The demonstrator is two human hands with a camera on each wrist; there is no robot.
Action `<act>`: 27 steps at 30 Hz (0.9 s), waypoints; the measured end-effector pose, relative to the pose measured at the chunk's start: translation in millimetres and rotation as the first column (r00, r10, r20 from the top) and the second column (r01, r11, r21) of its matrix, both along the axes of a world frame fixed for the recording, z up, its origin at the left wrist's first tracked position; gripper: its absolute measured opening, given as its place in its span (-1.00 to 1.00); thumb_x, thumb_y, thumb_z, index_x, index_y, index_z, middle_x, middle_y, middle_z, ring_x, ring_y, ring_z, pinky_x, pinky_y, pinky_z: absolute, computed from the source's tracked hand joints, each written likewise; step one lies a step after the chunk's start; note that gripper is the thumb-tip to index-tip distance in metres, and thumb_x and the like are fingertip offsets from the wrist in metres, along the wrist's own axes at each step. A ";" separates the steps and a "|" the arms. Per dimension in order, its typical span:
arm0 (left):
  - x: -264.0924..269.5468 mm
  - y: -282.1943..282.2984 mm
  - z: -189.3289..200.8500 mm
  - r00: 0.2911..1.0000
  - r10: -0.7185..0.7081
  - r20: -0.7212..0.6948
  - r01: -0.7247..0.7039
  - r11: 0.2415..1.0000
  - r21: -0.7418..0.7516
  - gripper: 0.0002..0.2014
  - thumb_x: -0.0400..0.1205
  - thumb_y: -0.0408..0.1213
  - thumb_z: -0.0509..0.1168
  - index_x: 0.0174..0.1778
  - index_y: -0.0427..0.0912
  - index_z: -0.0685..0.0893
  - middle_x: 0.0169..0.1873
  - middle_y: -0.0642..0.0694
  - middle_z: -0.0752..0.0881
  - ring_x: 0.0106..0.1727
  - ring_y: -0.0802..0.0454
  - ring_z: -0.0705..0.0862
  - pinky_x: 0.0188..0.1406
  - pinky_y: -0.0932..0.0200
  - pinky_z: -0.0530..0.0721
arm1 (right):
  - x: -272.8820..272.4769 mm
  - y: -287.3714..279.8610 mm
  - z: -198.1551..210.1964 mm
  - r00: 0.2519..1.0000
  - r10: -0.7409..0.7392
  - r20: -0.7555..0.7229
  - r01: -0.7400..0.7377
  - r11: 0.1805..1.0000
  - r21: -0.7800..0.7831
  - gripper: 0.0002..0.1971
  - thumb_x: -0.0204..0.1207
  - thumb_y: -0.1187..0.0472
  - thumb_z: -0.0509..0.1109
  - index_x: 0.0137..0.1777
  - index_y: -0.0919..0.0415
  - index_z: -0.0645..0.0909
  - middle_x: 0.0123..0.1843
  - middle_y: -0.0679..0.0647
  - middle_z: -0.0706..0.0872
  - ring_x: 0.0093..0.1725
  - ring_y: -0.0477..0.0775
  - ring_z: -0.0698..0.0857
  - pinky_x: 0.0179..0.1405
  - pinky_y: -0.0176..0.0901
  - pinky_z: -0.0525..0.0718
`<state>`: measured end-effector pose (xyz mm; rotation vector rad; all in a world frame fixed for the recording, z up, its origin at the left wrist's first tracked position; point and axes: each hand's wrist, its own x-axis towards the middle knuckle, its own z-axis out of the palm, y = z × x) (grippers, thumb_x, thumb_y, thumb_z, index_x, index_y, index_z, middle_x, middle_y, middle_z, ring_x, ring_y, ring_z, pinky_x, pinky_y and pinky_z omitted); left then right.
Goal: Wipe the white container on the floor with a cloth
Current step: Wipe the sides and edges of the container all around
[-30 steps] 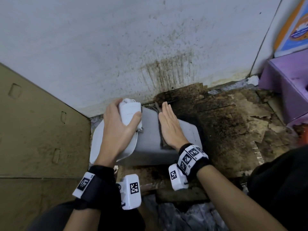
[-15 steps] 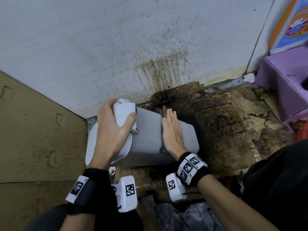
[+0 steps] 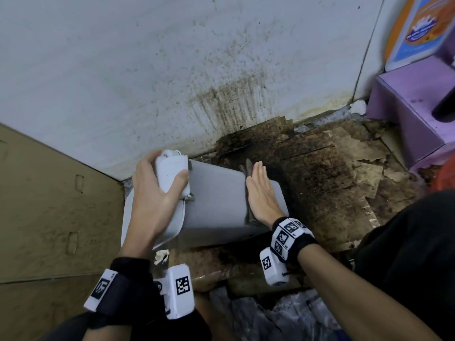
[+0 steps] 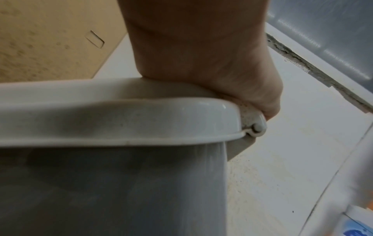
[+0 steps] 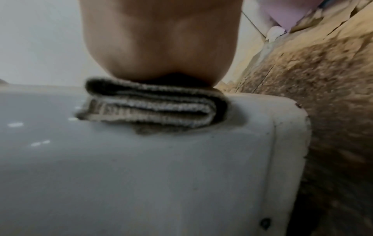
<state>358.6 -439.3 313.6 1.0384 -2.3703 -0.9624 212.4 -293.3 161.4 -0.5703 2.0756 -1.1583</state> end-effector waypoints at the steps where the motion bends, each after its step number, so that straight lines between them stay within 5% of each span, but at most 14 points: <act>1: -0.1 0.4 0.3 1.000 -0.002 0.002 0.002 1.000 -0.007 -0.28 0.46 0.33 0.26 0.53 0.14 0.39 0.39 0.12 0.45 0.54 0.02 0.47 0.57 -0.23 0.53 | 2.2 -1.6 3.7 1.000 -0.006 0.010 0.006 1.000 -0.010 -0.42 0.87 0.07 -0.22 0.80 0.14 -0.32 0.82 -0.03 -0.38 0.79 -0.10 -0.36 0.77 -0.09 -0.32; 5: -1.3 3.7 1.8 1.000 -0.005 0.011 0.006 1.000 -0.029 -0.30 0.46 0.32 0.24 0.51 0.15 0.36 0.37 0.11 0.44 0.55 0.00 0.45 0.58 -0.22 0.50 | 27.2 -25.7 45.4 0.995 0.079 -0.063 -0.086 0.990 -0.112 -0.42 0.88 0.07 -0.21 0.79 0.11 -0.36 0.80 -0.04 -0.44 0.76 -0.12 -0.42 0.78 -0.04 -0.35; 10: 1.3 0.6 0.2 1.000 -0.010 0.016 0.011 0.999 -0.039 -0.32 0.46 0.31 0.24 0.50 0.14 0.38 0.38 0.09 0.45 0.55 -0.04 0.47 0.59 -0.27 0.51 | 46.3 -41.4 72.7 0.952 0.212 -0.220 -0.263 0.934 -0.240 -0.41 0.88 0.04 -0.20 0.80 0.09 -0.36 0.80 -0.10 -0.44 0.75 -0.21 -0.44 0.62 -0.39 -0.48; 15: 3.1 4.0 1.0 1.000 -0.006 -0.009 0.006 1.000 0.006 -0.28 0.45 0.33 0.29 0.52 0.17 0.39 0.38 0.14 0.45 0.56 0.01 0.47 0.59 -0.19 0.52 | 6.1 -8.7 16.1 0.992 0.120 -0.038 -0.123 0.989 -0.086 -0.43 0.89 0.06 -0.22 0.78 0.14 -0.36 0.80 -0.03 -0.44 0.73 -0.16 -0.42 0.81 0.03 -0.24; 18: 2.1 5.9 1.1 1.000 -0.019 -0.013 0.019 1.000 -0.005 -0.33 0.45 0.33 0.28 0.47 0.22 0.37 0.36 0.15 0.45 0.55 0.02 0.46 0.59 -0.12 0.50 | -4.8 0.9 6.3 0.998 0.049 0.038 -0.049 0.999 -0.011 -0.41 0.88 0.05 -0.23 0.79 0.14 -0.37 0.81 -0.01 -0.44 0.76 -0.12 -0.40 0.81 0.05 -0.26; 27: 1.2 3.4 0.2 1.000 -0.018 0.013 0.019 0.999 -0.033 -0.29 0.44 0.31 0.24 0.48 0.10 0.38 0.35 0.09 0.42 0.52 0.03 0.43 0.55 -0.04 0.46 | 41.9 -34.0 62.7 0.970 0.196 -0.146 -0.226 0.944 -0.238 -0.42 0.89 0.04 -0.22 0.79 0.07 -0.39 0.77 -0.17 -0.47 0.74 -0.23 -0.44 0.68 -0.29 -0.43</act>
